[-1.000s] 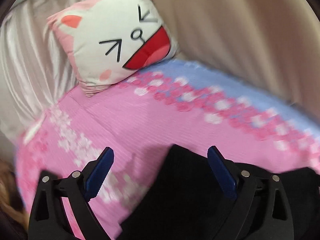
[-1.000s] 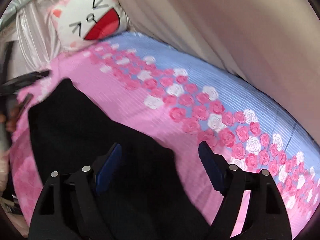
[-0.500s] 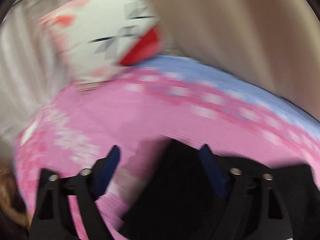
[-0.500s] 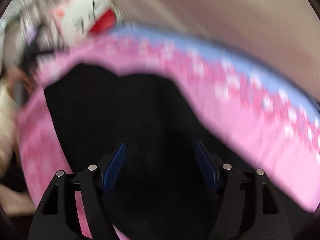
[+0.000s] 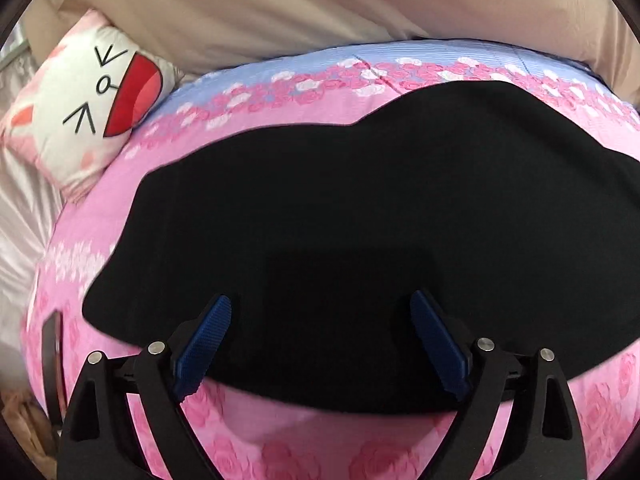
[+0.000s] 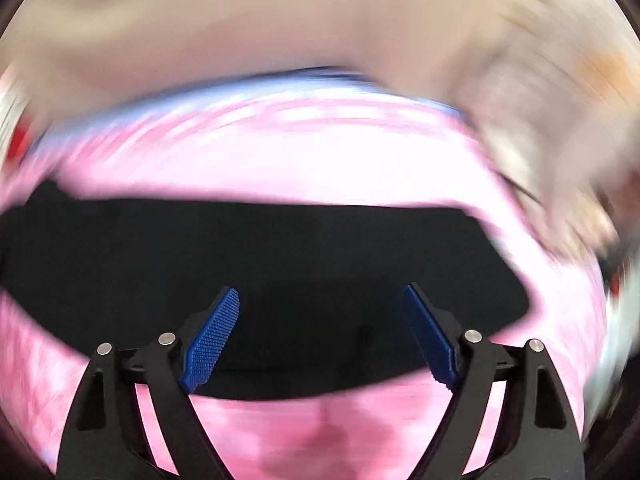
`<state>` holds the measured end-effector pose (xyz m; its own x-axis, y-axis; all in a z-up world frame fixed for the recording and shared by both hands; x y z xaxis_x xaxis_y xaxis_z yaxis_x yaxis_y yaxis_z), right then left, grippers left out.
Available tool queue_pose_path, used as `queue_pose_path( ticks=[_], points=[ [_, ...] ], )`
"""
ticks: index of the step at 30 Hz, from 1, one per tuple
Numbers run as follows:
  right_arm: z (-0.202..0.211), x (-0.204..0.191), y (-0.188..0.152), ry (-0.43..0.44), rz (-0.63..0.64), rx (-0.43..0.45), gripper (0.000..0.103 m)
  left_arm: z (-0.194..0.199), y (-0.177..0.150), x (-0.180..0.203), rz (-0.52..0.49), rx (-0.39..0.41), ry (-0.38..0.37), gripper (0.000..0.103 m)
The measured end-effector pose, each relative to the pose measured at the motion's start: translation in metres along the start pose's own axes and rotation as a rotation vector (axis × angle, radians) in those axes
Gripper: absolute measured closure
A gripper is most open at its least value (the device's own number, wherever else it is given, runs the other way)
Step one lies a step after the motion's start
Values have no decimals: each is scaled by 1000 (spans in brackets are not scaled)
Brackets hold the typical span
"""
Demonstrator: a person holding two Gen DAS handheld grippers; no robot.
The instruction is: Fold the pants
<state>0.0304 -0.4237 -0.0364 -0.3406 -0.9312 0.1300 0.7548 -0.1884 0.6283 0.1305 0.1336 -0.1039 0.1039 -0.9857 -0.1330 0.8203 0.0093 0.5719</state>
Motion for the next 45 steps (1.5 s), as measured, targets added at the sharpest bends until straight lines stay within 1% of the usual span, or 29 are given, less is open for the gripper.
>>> queue_pose_path(
  ticks=[2,4,6,10,11,13,15,17,18,19,21,22,24,25,26,28,30,31,32,33,34,35,36,37,39,40,42,44,45],
  points=[
    [-5,58,4,-30,-81,-6,21,1,-3,1,-2,0,21,14],
    [-17,84,10,-22,-91,-29,21,2,-6,5,-7,9,56,14],
    [-36,86,21,-30,-49,-46,21,5,-7,10,-3,12,94,14],
    [-77,51,43,15,97,-48,22,9,-6,20,2,10,166,14],
    [-90,44,47,20,147,-58,30,9,-5,21,8,5,180,14],
    [-114,27,46,-2,253,-124,53,9,-3,23,22,-8,197,14],
    [-100,22,48,-21,289,-114,99,9,-1,23,31,-27,207,14],
    [-64,42,50,-33,218,-33,97,10,1,23,39,-47,207,14],
    [-57,52,49,-41,193,-21,97,10,1,22,44,-55,205,14],
    [-59,73,44,-56,145,-30,96,10,1,22,43,-57,206,13],
    [-93,95,23,-10,90,-144,91,10,-1,25,38,-48,217,11],
    [-92,93,19,-12,100,-116,90,10,-1,27,35,-47,224,11],
    [-71,89,21,-23,104,-55,66,12,0,29,24,-53,227,12],
    [-53,89,24,-41,78,-6,50,14,2,29,24,-62,224,12],
    [-38,89,27,-40,59,39,47,21,5,28,39,-63,202,12],
    [-11,79,31,-3,34,89,47,35,14,27,69,-29,139,12],
    [-1,60,30,114,37,104,48,42,23,32,95,-11,88,12],
    [-5,48,22,164,45,80,49,40,25,34,96,-18,63,11],
    [-15,41,13,178,57,30,49,30,24,39,82,-47,58,11],
    [-37,39,-1,137,83,-54,49,18,19,41,62,-79,82,11],
    [-51,43,-13,57,102,-100,50,7,13,41,49,-104,108,7],
    [-52,52,-21,56,89,-76,52,1,4,34,66,-80,103,5],
    [-45,64,-25,83,25,-42,58,4,0,27,92,-63,88,5],
    [-36,79,-26,75,-64,-47,74,7,-3,20,114,-89,64,5],
    [-14,95,-28,40,-160,-15,68,21,-6,9,142,-90,66,7],
    [-2,102,-29,23,-185,5,67,30,-6,5,142,-60,74,7],
    [13,110,-32,34,-228,34,65,52,-3,4,143,16,79,7],
    [20,112,-33,44,-254,54,40,70,3,13,157,71,36,7],
    [19,111,-32,43,-246,56,38,77,6,24,150,88,-4,7]
  ],
)
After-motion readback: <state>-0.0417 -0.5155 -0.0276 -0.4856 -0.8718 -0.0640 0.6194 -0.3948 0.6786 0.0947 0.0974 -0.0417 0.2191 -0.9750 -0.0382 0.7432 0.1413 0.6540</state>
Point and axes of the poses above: each gripper's, at about its wrist camera, not at the fingertips, and z roughly against the way its jaws point, x to its right, y to its top, the point moved 1 cm from there along -z, roughly the way its jaws point, and after that the axes turned 7 degrees about z, right-handed, at the moved point
